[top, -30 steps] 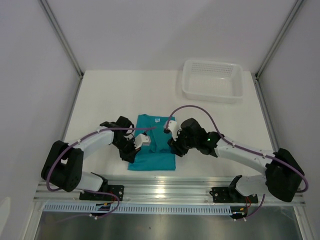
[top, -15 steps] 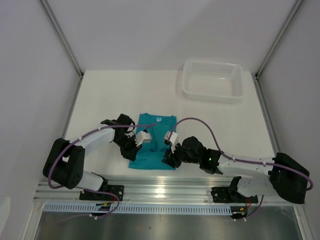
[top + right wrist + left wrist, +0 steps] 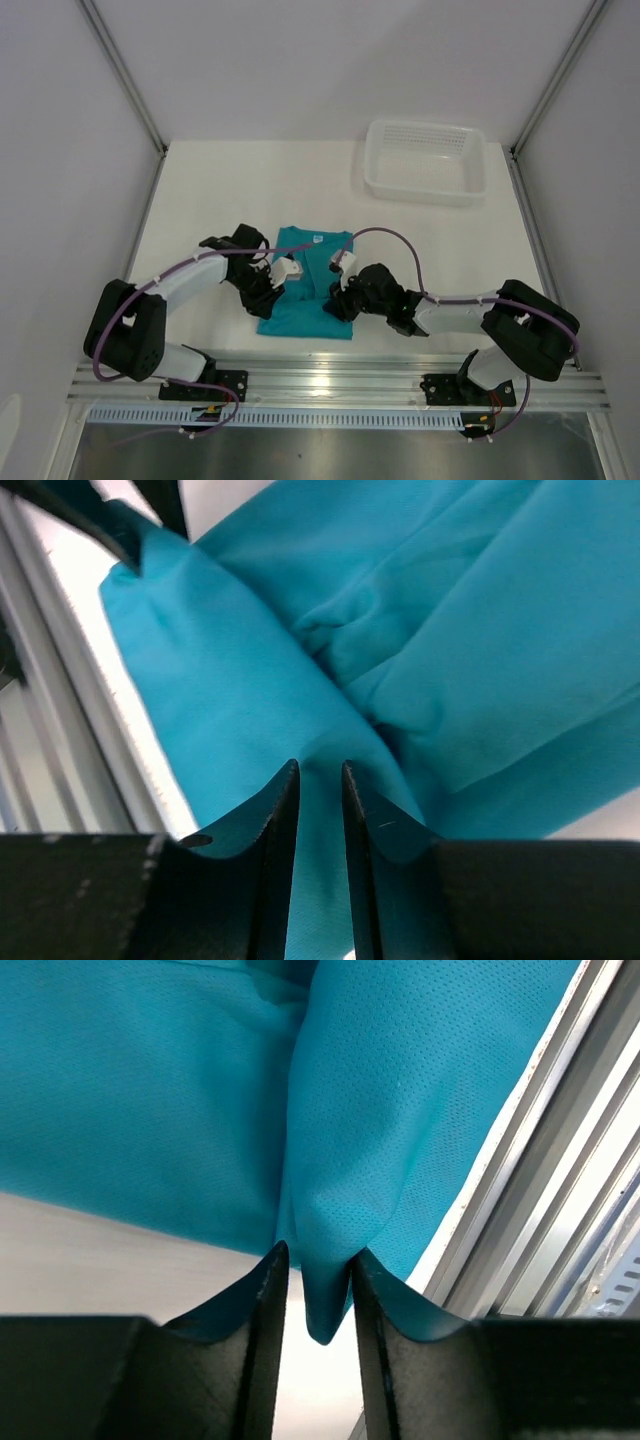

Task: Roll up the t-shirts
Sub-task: Roll the tshirt

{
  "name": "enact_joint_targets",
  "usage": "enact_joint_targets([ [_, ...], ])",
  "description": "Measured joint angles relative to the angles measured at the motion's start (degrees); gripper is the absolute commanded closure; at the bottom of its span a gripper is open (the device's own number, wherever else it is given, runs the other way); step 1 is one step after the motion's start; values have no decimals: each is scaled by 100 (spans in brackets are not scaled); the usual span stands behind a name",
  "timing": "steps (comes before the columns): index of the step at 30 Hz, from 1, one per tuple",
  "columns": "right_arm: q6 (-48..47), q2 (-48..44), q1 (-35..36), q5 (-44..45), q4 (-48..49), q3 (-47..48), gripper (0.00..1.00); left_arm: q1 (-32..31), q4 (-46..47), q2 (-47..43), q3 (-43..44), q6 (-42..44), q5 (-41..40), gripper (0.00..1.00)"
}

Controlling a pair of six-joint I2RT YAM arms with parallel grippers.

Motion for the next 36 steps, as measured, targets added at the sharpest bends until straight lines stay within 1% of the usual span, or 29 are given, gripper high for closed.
enact_joint_targets([
  [3,92,138,-131,0,109,0,74,4,13,-166,4,-28,-81,61],
  [7,232,332,-136,2,223,0,75,7,20,-435,87,-52,-138,58],
  [11,315,433,-136,87,238,0,75,7,37,-717,101,-94,-188,59],
  [12,345,439,-136,118,236,0,75,7,44,-782,101,-109,-221,62],
  [14,389,439,-136,219,236,0,75,7,83,-944,101,-168,-321,63],
  [17,446,439,-136,358,227,0,75,9,122,-1349,101,-240,-354,70],
  [18,474,439,-136,393,223,0,75,7,116,-1534,101,-258,-345,75],
  [20,514,439,-136,442,205,0,75,-28,92,-1869,101,-304,-315,83],
  [21,522,439,-133,466,201,0,75,-61,85,-1971,94,-295,-315,89],
  [22,529,439,-127,492,199,0,75,-94,81,-2013,83,-297,-315,90],
  [24,531,439,-122,527,197,0,75,-199,109,-1945,-22,-254,-321,91],
  [30,533,439,-85,605,157,2,75,-337,129,-922,-317,-227,-387,91],
  [36,529,446,-48,656,125,9,75,-337,369,-533,-291,-245,-448,89],
])
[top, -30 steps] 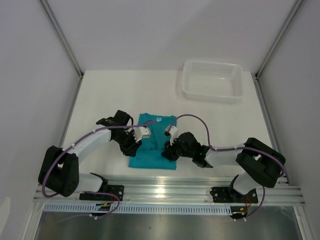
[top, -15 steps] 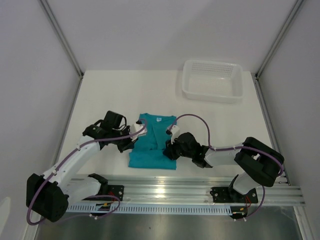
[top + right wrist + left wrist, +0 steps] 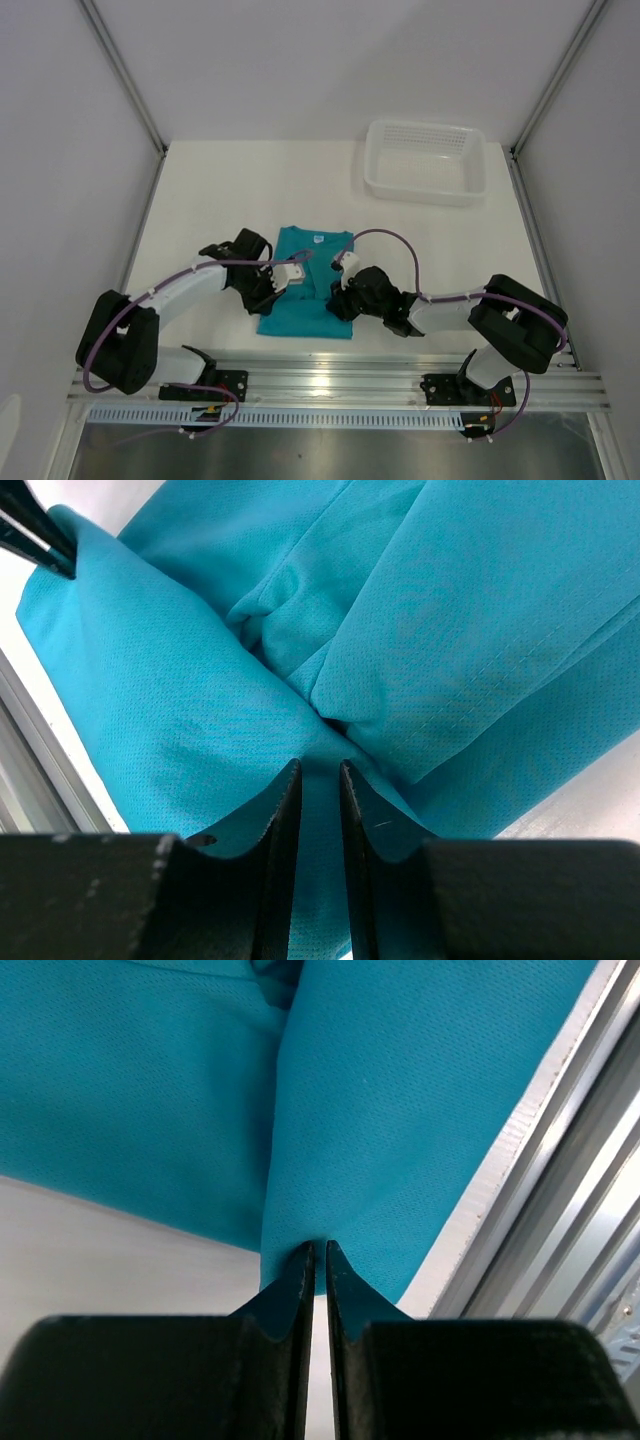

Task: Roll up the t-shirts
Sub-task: Roll the tshirt

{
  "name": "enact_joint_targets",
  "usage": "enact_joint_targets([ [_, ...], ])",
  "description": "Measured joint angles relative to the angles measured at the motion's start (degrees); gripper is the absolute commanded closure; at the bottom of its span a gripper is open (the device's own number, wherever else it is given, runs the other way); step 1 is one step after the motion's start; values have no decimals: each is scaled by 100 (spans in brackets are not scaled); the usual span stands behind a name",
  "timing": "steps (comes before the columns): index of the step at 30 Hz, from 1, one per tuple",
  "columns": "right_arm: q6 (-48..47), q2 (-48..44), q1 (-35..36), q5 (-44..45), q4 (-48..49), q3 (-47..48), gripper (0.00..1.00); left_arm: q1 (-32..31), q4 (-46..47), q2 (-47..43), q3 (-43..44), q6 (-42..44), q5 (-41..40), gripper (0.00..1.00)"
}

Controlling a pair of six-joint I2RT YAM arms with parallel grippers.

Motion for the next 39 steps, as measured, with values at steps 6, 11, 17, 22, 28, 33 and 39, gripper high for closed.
enact_joint_targets([
  [6,-9,11,11,52,-48,0,75,31,205,433,79,-7,-61,89],
  [11,-22,11,13,175,-107,0,75,195,269,595,144,-142,-81,77],
  [17,-20,11,20,339,-186,0,74,221,157,-22,184,-160,15,62],
  [22,-20,11,74,439,-216,11,73,-26,149,-1239,22,162,33,54],
  [28,-20,9,103,503,-243,26,73,-658,181,-1805,-911,841,-387,48],
  [33,-20,9,109,511,-271,46,73,-1320,214,-2109,-1475,1078,-809,44],
  [39,-26,13,131,542,-354,101,73,-1394,525,-2529,-1613,1196,-1108,41],
])
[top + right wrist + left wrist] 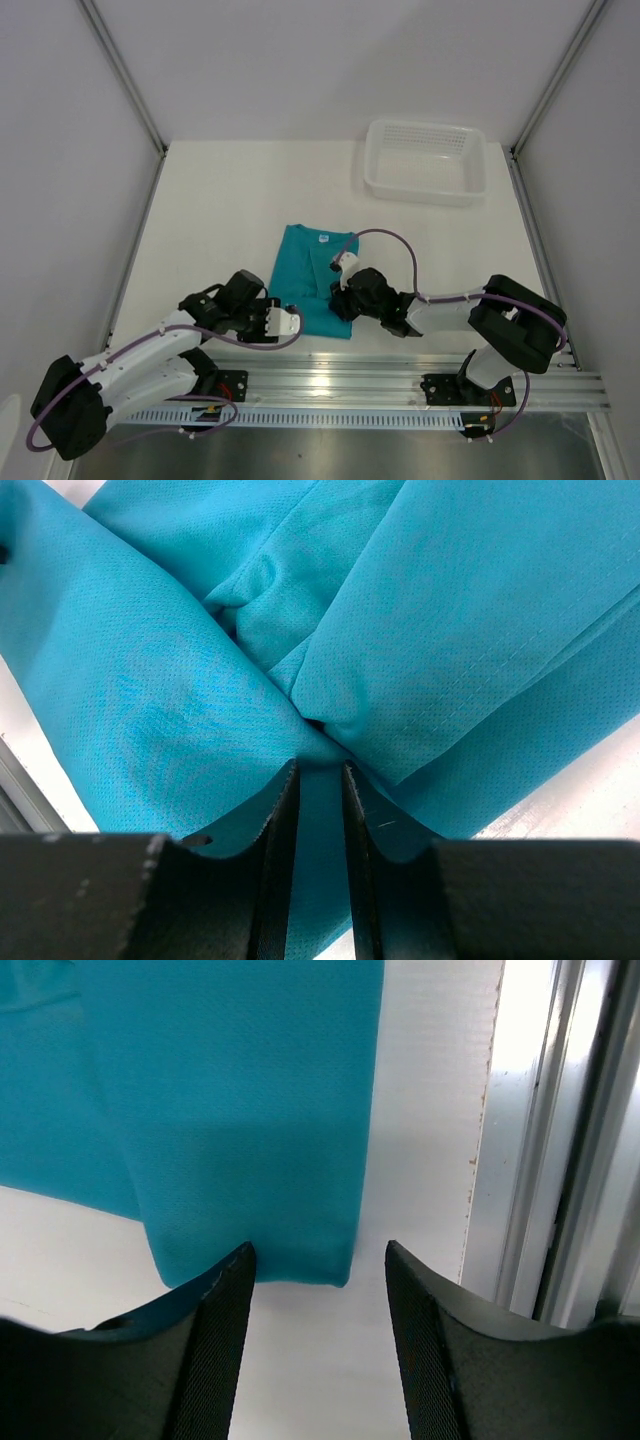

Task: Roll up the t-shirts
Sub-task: Roll the tshirt

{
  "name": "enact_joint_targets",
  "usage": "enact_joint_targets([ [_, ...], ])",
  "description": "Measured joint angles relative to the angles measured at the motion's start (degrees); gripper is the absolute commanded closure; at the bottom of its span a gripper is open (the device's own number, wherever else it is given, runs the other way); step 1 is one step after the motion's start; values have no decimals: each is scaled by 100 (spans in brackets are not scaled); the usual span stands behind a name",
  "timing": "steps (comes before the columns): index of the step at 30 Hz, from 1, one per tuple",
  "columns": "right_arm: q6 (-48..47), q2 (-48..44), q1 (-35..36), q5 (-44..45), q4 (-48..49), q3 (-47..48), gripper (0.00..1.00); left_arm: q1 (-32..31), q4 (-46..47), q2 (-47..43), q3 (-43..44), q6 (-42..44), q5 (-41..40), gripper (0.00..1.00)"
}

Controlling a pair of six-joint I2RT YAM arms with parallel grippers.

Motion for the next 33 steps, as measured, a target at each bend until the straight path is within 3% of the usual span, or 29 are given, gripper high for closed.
enact_joint_targets([
  [4,-22,15,20,15,-39,44,72,-42,216,66,-310,79,-136,38],
  [10,-52,15,24,55,-116,61,72,-111,667,90,-420,179,-267,41],
  [13,-87,15,26,55,-131,70,72,-138,831,129,-470,199,-313,60],
  [14,-101,15,26,52,-140,72,71,-144,866,155,-483,210,-321,70],
  [20,-267,-28,35,50,-262,96,65,-175,938,142,-520,214,-433,99],
  [27,-1005,-660,341,144,-1012,184,59,-177,400,-111,-437,57,-476,99],
  [33,-2028,-1991,850,407,-1593,87,55,-177,-37,-138,-76,-214,-387,99],
])
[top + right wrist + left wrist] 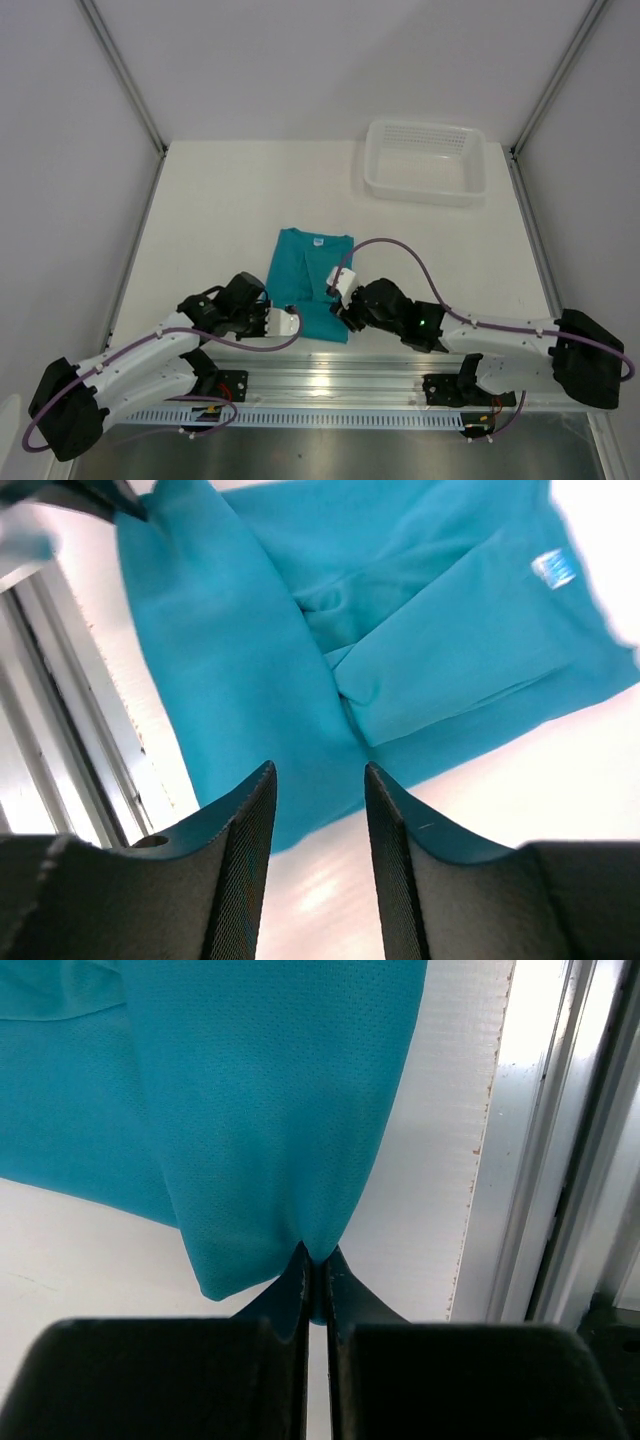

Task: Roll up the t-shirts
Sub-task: Roll the tshirt

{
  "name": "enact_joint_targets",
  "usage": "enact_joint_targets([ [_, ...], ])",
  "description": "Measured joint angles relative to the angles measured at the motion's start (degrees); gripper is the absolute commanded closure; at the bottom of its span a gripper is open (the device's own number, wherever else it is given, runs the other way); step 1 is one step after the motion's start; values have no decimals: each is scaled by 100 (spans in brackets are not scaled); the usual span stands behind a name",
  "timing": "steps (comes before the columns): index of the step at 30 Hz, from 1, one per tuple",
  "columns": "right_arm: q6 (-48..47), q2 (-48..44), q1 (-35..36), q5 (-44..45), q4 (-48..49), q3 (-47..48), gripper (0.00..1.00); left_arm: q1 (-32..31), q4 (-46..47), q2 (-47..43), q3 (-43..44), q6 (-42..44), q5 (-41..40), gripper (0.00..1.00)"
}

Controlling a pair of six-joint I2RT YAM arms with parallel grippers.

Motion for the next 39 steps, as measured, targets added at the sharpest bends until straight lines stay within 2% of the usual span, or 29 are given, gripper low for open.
enact_joint_targets([
  [4,-588,-717,299,31,-321,-144,52,0,-125,0,131,-120,59,99],
  [8,-1117,-866,861,28,-470,-367,49,2,-201,2,140,-179,138,99],
  [11,-1438,-579,1246,175,-509,-503,48,17,-216,2,140,-223,162,99],
  [16,-1836,472,1790,925,-483,-505,47,26,-229,4,140,-313,192,99],
  [23,-1958,885,1937,1453,-304,-505,46,28,-260,4,140,-323,267,99],
  [39,-2105,533,1947,1753,-160,-457,44,37,-297,2,140,-350,278,99],
])
